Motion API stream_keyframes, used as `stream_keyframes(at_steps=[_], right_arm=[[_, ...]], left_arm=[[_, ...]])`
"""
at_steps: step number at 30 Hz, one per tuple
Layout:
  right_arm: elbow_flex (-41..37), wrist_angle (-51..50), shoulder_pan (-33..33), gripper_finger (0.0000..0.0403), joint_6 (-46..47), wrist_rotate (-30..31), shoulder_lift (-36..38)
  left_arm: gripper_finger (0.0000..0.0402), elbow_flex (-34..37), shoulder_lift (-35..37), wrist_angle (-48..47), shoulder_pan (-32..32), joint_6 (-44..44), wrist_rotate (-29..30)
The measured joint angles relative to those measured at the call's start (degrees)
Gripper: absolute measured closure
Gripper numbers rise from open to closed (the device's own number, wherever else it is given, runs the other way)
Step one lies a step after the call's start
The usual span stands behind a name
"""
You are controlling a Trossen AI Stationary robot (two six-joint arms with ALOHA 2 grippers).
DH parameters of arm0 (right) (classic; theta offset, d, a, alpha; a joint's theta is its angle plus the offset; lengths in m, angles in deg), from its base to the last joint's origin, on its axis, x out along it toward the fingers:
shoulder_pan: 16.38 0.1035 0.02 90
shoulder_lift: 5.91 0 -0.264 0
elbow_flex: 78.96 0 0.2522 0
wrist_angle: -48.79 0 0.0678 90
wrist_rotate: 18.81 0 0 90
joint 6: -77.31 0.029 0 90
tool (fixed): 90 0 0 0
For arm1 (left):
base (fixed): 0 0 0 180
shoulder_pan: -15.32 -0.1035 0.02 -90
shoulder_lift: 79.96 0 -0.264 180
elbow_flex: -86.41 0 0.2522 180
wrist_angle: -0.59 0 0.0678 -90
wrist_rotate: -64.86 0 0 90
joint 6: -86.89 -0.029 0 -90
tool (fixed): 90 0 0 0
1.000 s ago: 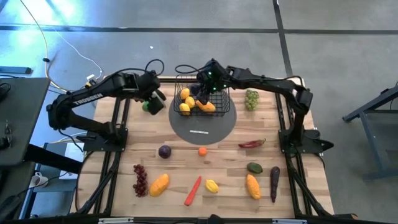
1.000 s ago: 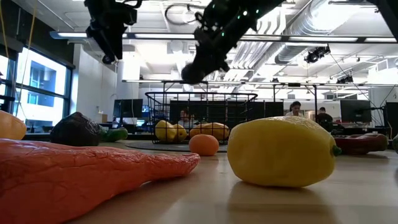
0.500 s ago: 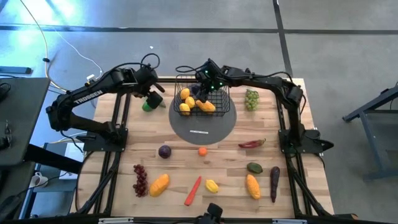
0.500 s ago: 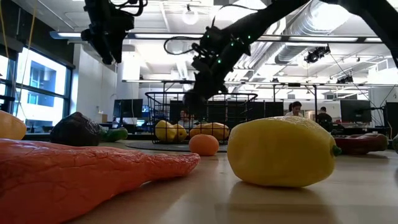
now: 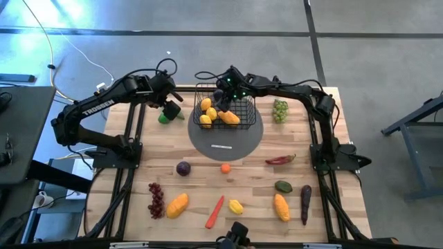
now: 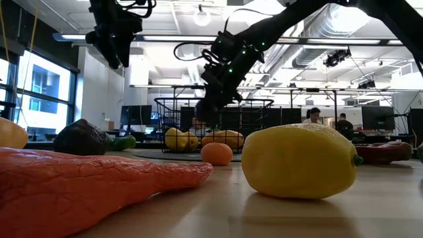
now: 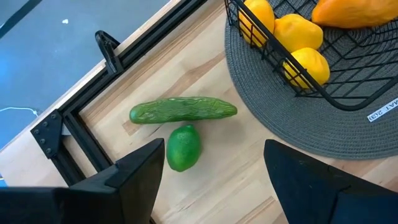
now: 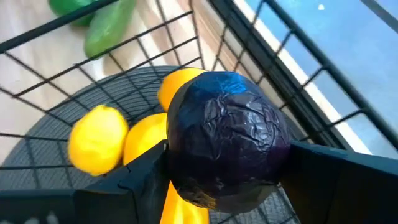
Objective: Build produce basket
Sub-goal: Put the bottom black plum into the basket, then put the top green lime into the basket
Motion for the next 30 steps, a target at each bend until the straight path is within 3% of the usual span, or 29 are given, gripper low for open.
stream_keyframes(at_steps=[10, 20, 30], right_arm=[[0.00, -0.39, -0.69, 0.0149, 4.09, 0.36, 0.00], [0.00, -0.31, -0.70, 0.0095, 6.41, 2.23, 0.00], [0.00, -0.24, -0.76, 0.0092, 8.61, 1.42, 0.12]], left_arm=[[0.0135, 0.00, 0.00, 0.13, 0.00, -0.46, 0.04], [0.0135, 0.00, 0.00, 0.15, 0.00, -0.46, 0.04], [0.0135, 0.03, 0.00, 0.20, 0.00, 1.03, -2.12]])
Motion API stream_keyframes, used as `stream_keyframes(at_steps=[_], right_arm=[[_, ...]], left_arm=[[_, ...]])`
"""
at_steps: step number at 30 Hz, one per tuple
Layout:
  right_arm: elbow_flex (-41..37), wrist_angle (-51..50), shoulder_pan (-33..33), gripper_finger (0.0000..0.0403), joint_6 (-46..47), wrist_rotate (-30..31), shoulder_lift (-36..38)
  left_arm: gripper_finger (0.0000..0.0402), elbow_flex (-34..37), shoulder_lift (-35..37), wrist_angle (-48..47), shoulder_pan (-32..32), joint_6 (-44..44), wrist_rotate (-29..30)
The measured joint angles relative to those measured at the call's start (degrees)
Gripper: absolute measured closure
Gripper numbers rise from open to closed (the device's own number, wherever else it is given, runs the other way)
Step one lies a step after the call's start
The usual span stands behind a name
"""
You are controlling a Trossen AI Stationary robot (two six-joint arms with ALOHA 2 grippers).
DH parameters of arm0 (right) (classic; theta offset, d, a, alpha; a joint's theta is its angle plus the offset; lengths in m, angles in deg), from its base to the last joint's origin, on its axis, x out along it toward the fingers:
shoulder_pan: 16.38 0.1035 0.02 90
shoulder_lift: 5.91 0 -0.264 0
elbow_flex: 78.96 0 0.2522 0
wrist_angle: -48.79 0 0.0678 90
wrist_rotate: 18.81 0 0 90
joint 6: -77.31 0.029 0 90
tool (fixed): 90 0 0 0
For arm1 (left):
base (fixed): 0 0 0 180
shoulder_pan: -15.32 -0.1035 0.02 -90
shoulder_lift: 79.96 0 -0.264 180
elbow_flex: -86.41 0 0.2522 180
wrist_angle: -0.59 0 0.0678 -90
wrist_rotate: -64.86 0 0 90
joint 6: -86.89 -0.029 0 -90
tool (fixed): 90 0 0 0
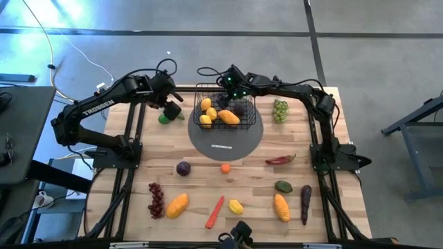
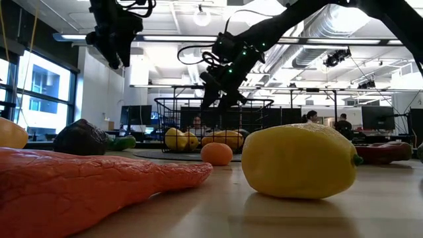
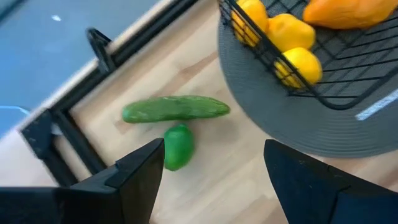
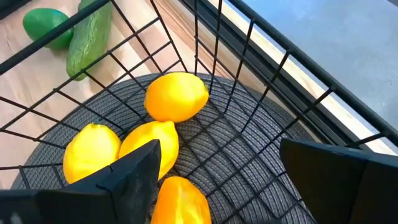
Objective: Build produce basket
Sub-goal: Put the top green lime into the basket
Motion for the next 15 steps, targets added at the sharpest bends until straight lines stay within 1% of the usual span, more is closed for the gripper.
stream_keyframes(at_steps=[3, 7, 10, 15], right_arm=[[0.00, 0.00, 0.00, 0.0092, 0.00, 0.00, 0.76], [0.00, -0.01, 0.02, 0.0092, -0.06, 0.00, 2.28], [0.00, -0.07, 0.00, 0.0092, -1.57, 0.01, 3.69], [0.00, -0.39, 0.00, 0.0092, -4.52, 0.16, 5.17]], left_arm=[[0.0135, 1.43, 0.02, 0.79, 0.04, 2.42, -1.04], [0.0135, 6.41, 0.00, 3.18, 0.00, 5.75, -1.36], [0.0135, 9.66, 0.00, 4.74, 0.00, 6.03, -2.75], [0.0135, 14.46, 0.00, 7.60, -0.30, 6.03, -2.22]])
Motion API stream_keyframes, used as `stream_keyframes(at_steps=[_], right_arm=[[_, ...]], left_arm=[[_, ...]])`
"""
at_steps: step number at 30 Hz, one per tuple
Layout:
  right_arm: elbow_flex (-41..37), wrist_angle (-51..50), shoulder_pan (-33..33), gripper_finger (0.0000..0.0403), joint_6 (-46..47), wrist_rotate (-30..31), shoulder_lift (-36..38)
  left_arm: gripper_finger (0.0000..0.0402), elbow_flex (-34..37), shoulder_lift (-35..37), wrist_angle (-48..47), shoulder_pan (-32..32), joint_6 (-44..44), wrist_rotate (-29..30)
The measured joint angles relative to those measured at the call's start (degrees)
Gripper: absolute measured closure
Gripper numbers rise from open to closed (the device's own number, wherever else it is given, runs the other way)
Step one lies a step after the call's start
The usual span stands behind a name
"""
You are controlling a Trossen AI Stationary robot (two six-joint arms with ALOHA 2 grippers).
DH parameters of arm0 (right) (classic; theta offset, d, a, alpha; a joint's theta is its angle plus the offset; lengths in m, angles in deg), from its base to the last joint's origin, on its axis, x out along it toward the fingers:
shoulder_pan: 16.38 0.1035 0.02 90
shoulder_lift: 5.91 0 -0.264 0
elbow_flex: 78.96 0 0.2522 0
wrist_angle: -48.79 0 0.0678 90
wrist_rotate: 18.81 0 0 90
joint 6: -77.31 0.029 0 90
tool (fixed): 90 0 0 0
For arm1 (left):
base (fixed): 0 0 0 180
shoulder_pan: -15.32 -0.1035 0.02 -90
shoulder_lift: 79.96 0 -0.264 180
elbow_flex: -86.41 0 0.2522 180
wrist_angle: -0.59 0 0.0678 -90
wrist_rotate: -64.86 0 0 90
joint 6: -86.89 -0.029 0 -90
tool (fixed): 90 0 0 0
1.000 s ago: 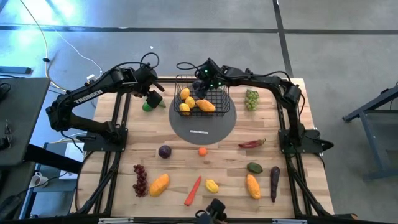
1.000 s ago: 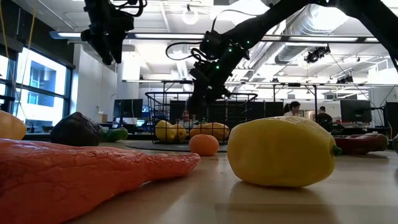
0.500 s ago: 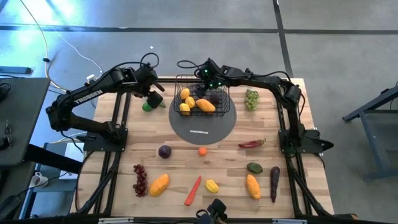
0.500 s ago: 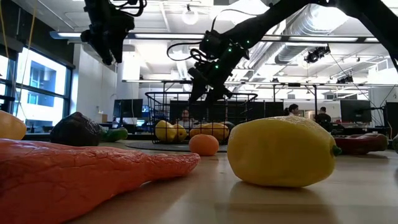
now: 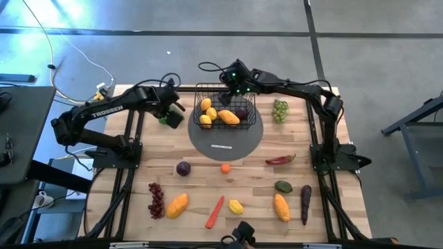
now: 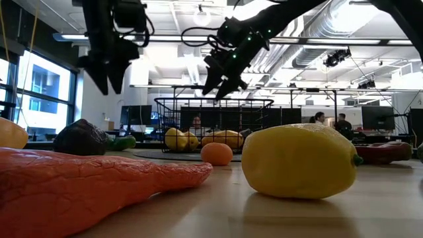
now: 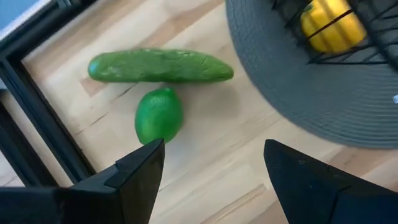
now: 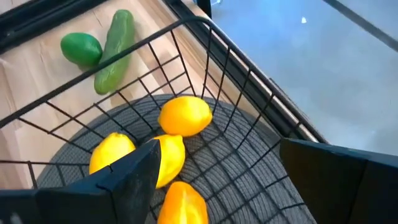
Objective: Build produce basket
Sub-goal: Put the top green lime into the basket
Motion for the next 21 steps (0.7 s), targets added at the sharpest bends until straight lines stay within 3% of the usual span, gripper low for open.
stream_keyframes(at_steps=[9, 21], right_arm=[[0.00, -2.00, 0.13, 0.0092, -0.46, 0.12, 0.94], [0.00, -3.48, 0.15, 0.0092, -0.27, 0.12, 0.94]], left_arm=[[0.0135, 6.77, -0.56, 3.10, -3.88, -2.23, 1.67], [0.0135, 7.39, -8.86, 6.67, -7.87, -10.34, 2.23]])
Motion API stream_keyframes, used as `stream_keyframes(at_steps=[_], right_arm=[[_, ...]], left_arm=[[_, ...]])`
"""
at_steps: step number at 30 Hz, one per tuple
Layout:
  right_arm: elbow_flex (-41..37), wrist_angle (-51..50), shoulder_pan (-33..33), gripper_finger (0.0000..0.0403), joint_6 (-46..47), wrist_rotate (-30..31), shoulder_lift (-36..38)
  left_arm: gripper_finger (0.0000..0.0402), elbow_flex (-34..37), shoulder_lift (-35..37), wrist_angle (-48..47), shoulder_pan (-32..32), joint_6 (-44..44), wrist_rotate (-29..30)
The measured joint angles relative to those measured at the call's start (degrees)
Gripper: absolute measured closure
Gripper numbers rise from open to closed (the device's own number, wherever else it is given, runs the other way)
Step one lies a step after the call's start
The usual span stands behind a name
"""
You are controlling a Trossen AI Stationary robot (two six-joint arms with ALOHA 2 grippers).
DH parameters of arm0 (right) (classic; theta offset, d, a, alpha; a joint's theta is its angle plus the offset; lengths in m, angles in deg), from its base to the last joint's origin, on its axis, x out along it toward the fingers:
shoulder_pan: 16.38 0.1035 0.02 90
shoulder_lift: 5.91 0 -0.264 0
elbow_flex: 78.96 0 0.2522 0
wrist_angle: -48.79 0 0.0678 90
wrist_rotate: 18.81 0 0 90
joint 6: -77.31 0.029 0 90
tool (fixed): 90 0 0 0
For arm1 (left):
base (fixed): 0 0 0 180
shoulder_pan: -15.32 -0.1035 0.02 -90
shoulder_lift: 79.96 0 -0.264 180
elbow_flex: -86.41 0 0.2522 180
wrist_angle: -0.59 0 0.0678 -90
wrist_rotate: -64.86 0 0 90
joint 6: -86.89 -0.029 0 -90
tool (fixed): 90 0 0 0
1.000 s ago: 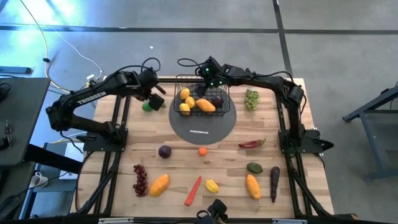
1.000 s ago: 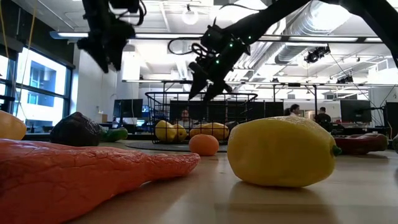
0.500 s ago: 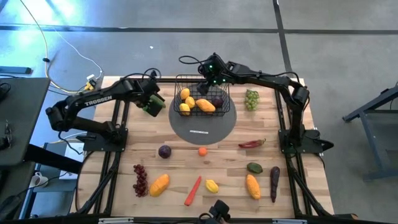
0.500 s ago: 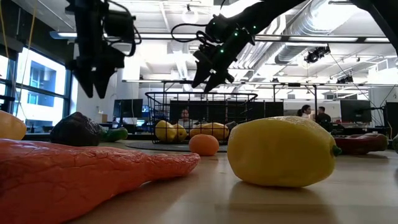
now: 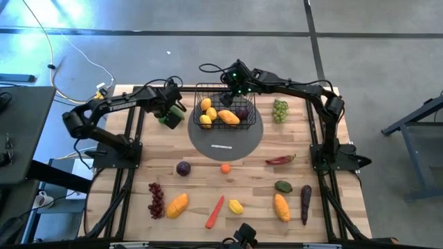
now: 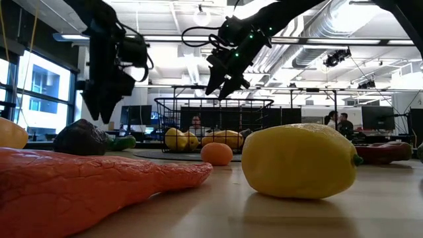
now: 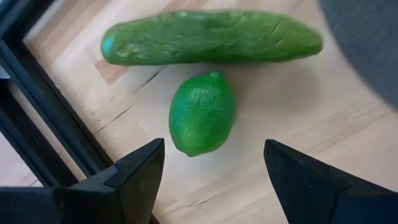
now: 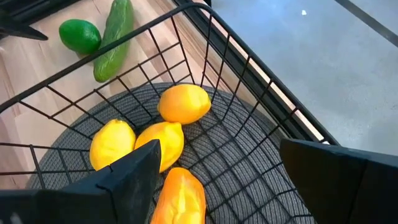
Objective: Build produce basket
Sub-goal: Put the top green lime into the basket
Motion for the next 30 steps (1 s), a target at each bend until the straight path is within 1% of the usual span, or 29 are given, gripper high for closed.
stream_keyframes(at_steps=[9, 11, 16, 26, 28, 30], right_arm=[[0.00, -0.40, 0.00, 0.0092, 0.23, 0.00, 0.00], [0.00, -0.40, 0.00, 0.0092, 0.25, 0.00, 0.00], [0.00, -0.40, 0.00, 0.0092, 0.25, 0.00, 0.00], [0.01, -0.40, 0.01, 0.0092, 0.58, 0.00, 0.00], [0.01, -0.40, 0.00, 0.0092, 0.80, 0.00, 0.00], [0.02, -0.40, 0.00, 0.0092, 0.77, 0.00, 0.00]], left_arm=[[0.0135, 0.00, -6.49, 0.67, -0.78, -4.69, 0.36], [0.0135, 0.00, -7.56, 1.00, -0.78, -4.75, 1.30], [0.0135, 0.00, -10.14, 3.08, -0.78, -4.76, 1.41], [0.0136, 0.00, -15.14, 3.30, -1.00, -5.46, 2.65], [0.0141, 0.00, -15.55, 3.28, -1.00, -6.23, 3.11], [0.0155, 0.00, -15.89, 3.27, -1.02, -7.47, 4.09]])
